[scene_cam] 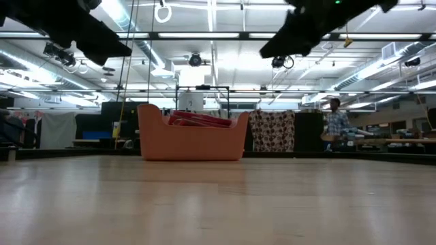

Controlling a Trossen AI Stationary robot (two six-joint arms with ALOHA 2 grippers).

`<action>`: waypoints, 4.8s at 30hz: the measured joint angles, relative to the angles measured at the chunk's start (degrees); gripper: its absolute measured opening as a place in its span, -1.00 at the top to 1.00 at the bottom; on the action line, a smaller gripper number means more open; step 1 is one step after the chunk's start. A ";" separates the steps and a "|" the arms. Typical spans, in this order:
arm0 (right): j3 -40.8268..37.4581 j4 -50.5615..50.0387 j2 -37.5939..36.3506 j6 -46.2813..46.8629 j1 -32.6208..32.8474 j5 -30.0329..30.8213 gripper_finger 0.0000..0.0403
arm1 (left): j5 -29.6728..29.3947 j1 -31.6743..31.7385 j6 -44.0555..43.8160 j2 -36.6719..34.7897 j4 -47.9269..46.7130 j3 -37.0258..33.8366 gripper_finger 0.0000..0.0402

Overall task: Sort popcorn bags into baskets
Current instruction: Return to Home Position

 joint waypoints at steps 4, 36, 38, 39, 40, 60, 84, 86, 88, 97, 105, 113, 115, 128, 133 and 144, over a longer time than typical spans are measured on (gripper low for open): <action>-5.28 2.21 -6.92 1.67 1.72 2.35 0.60 | -0.02 2.13 -0.01 -5.45 0.07 -2.68 0.12; -39.60 24.34 -37.95 9.79 2.45 5.86 0.60 | -2.04 7.77 -2.64 -41.33 -4.94 -21.00 0.12; -42.03 27.10 -39.90 9.78 2.39 5.90 0.60 | -2.20 7.75 -2.24 -41.44 -5.41 -21.00 0.12; -43.31 28.74 -40.80 9.76 2.31 5.90 0.60 | -2.22 7.75 -1.98 -41.67 -5.45 -21.00 0.12; -44.08 28.93 -41.64 9.67 2.21 6.01 0.60 | -2.21 7.75 -1.81 -41.66 -5.46 -21.00 0.12; -44.09 29.34 -44.89 1.86 1.42 16.76 0.60 | -2.17 2.64 3.66 -41.24 -0.23 -22.71 0.12; -44.09 29.27 -44.80 -7.88 1.42 17.25 0.59 | 0.59 -0.41 0.90 -41.18 -0.61 -22.77 0.12; -44.09 29.27 -44.80 -7.86 1.42 17.24 0.59 | 0.59 -0.41 0.92 -41.18 -0.61 -22.77 0.12; -44.09 29.27 -44.80 -7.86 1.42 17.25 0.59 | 0.59 -0.41 0.91 -41.18 -0.61 -22.77 0.12; -44.09 29.27 -44.80 -7.86 1.42 17.23 0.59 | 0.59 -0.41 0.92 -41.18 -0.55 -22.77 0.12; -44.09 29.27 -44.80 -7.86 1.42 17.23 0.59 | 0.59 -0.41 0.94 -41.18 -0.55 -22.80 0.12; -44.09 29.27 -44.80 -7.86 1.42 17.21 0.59 | 0.59 -0.41 0.92 -41.18 -0.55 -22.80 0.12; -44.09 29.27 -44.80 -7.86 1.42 17.21 0.59 | 0.59 -0.41 0.94 -41.18 -0.55 -22.80 0.12; -44.09 29.25 -44.80 -7.86 1.43 17.21 0.59 | 0.59 -0.43 0.96 -41.18 -0.55 -22.82 0.12; -44.09 29.26 -44.80 -7.86 1.44 17.21 0.59 | 0.59 -0.41 0.96 -41.18 -0.55 -22.82 0.12; -44.09 29.27 -44.80 -7.84 1.43 17.21 0.59 | 0.59 -0.41 0.93 -41.18 -0.55 -22.82 0.12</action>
